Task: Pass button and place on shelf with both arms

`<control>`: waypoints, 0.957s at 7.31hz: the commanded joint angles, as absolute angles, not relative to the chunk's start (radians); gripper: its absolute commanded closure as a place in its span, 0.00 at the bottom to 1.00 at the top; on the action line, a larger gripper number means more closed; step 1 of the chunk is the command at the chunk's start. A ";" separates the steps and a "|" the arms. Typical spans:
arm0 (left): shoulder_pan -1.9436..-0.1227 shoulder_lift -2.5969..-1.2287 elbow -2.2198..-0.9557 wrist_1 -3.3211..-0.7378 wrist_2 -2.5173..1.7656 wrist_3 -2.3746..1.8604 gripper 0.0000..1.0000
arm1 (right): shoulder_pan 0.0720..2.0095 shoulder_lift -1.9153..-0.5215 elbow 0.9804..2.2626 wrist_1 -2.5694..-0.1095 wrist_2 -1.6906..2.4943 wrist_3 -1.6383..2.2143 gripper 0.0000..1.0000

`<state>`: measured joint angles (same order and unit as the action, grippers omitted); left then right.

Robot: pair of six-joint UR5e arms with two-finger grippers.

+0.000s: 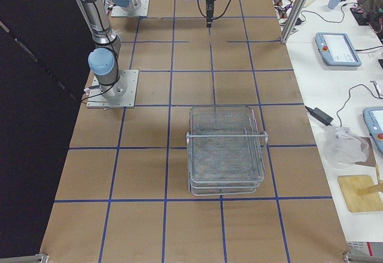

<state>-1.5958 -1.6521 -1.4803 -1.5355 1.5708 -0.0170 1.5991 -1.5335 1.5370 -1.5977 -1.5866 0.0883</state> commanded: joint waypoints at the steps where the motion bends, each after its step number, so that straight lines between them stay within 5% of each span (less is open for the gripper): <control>1: -1.585 -1.646 -1.480 -1.539 1.571 -0.015 0.00 | 1.598 -1.534 1.537 -1.597 -1.588 0.087 0.00; 7: -1.431 -1.690 -1.527 -1.519 1.592 0.554 0.00 | 1.600 -1.534 1.537 -1.598 -1.585 0.087 0.00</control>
